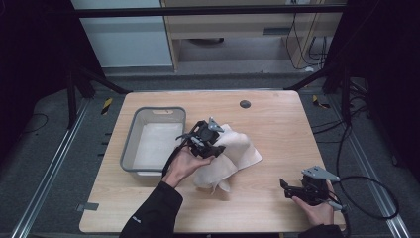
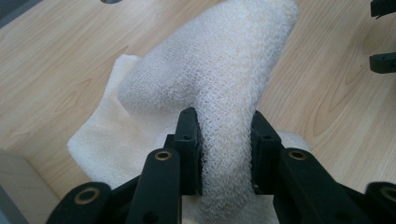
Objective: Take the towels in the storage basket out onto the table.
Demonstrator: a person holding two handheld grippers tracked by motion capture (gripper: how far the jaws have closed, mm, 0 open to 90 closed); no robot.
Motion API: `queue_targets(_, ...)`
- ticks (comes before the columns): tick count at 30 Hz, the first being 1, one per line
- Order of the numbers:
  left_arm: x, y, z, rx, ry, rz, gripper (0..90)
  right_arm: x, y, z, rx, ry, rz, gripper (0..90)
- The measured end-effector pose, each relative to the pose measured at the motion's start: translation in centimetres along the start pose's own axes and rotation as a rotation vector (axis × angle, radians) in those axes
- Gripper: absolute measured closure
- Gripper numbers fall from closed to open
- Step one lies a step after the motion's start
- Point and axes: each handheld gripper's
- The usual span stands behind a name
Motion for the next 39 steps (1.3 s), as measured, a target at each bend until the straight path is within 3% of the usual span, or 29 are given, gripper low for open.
queue_targets(17, 0.8, 1.3, 0.3, -0.005, 0.026, 0.005, 60.5, 0.0, 0.0, 0.0, -0.001, 0.001, 0.004, 6.8)
queue_targets(24, 0.7, 1.5, 0.4, 0.004, 0.014, 0.007, 49.5, 0.0, 0.0, 0.0, -0.002, 0.001, 0.004, 6.8)
queue_targets(39, -1.5, 2.4, 0.3, 0.008, 0.017, -0.068, 30.8, 0.0, 0.0, 0.1, -0.002, 0.003, 0.001, 7.0)
Point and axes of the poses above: each handheld gripper's, and its own axes: x roughly forward along the jaws, y roughly out of its underside, z roughly to its left, and after that the axes turned 13 degrees about -x, right-handed
